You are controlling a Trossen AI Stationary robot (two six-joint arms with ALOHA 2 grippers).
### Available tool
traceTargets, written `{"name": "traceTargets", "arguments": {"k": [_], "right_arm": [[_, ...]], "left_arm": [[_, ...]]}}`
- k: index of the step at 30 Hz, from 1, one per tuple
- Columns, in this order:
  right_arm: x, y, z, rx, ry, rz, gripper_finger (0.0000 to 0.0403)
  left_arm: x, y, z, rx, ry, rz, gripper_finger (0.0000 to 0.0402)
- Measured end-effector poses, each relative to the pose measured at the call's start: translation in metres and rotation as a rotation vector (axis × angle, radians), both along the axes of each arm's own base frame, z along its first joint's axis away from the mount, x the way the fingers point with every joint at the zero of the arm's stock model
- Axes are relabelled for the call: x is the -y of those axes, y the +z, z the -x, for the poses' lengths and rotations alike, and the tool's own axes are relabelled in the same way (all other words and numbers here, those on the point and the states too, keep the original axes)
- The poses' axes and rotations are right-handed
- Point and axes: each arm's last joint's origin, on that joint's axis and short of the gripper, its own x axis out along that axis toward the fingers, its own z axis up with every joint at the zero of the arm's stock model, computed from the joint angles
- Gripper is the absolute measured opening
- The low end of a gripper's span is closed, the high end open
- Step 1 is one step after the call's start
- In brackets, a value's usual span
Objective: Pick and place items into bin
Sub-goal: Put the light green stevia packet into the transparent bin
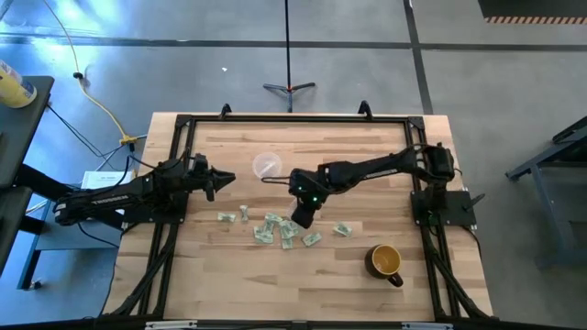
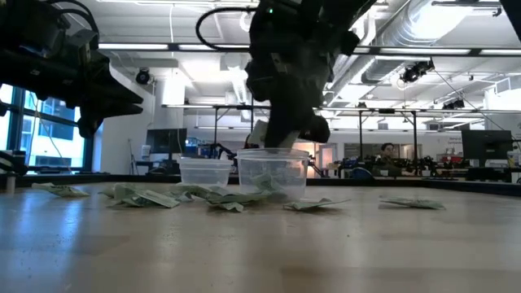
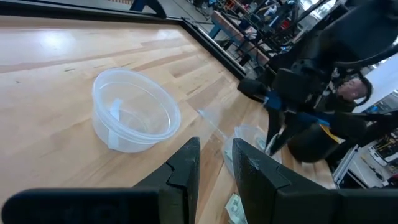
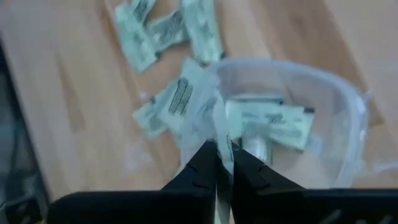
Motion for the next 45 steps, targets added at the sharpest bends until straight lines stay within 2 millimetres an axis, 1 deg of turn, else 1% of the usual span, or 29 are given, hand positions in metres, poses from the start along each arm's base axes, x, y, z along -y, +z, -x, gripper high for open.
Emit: {"name": "traceTargets", "arguments": {"k": [3,8,10,12,14,17,19,21,24,26,28,31,36,39,43,45], "right_arm": [[0.001,0.004,-0.003,0.016,-0.032,0.028,0.0055],[0.002,0.005,-0.001,-0.002,-0.044,0.043,0.0124],[-0.001,0.012,0.003,0.008,-0.022,0.086,0.0148],[-0.007,0.023,0.01,0.001,0.004,0.165,0.0163],[-0.016,0.031,0.025,-0.069,0.05,0.259,0.0171],[-0.034,0.032,0.049,-0.255,0.156,0.364,0.0173],[-0.048,0.03,0.06,-0.34,0.229,0.392,0.0173],[-0.064,0.026,0.066,-0.356,0.273,0.398,0.0175],[-0.086,0.013,0.075,-0.362,0.286,0.391,0.0182],[-0.095,0.004,0.08,-0.362,0.264,0.374,0.0192],[-0.099,-0.002,0.083,-0.365,0.228,0.361,0.0206],[-0.097,-0.009,0.088,-0.399,0.188,0.365,0.0232],[-0.08,-0.018,0.088,-0.408,0.169,0.395,0.0265],[-0.072,-0.028,0.087,-0.372,0.179,0.336,0.0274],[-0.064,-0.045,0.096,-0.399,0.173,0.312,0.0275],[-0.061,-0.048,0.099,-0.403,0.167,0.305,0.0275]], "left_arm": [[0.0,0.0,0.0,-0.001,0.0,0.0,0.0129],[0.0,0.0,0.0,-0.003,-0.001,0.001,0.0129],[0.0,-0.001,0.0,-0.005,-0.002,0.002,0.0129],[0.0,0.0,0.0,-0.005,-0.007,0.003,0.0129],[0.0,-0.001,0.0,-0.005,-0.014,0.004,0.0129],[0.001,-0.001,0.0,-0.005,-0.022,0.006,0.0129],[0.001,-0.001,0.0,-0.005,-0.023,0.005,0.0129],[0.001,-0.001,0.0,-0.006,-0.024,0.001,0.0129],[0.001,-0.001,0.0,-0.006,-0.024,0.0,0.0129],[0.001,-0.001,0.0,-0.007,-0.024,-0.001,0.0129],[0.001,-0.001,0.0,-0.007,-0.024,-0.002,0.0129],[0.001,-0.001,0.0,-0.006,-0.031,0.0,0.0129],[0.001,-0.001,0.0,-0.006,-0.031,0.0,0.0129],[0.001,-0.001,0.0,-0.006,-0.031,0.0,0.0129],[0.001,-0.001,0.0,-0.005,-0.029,0.007,0.0129],[0.001,-0.001,0.0,-0.005,-0.03,0.007,0.0129]]}}
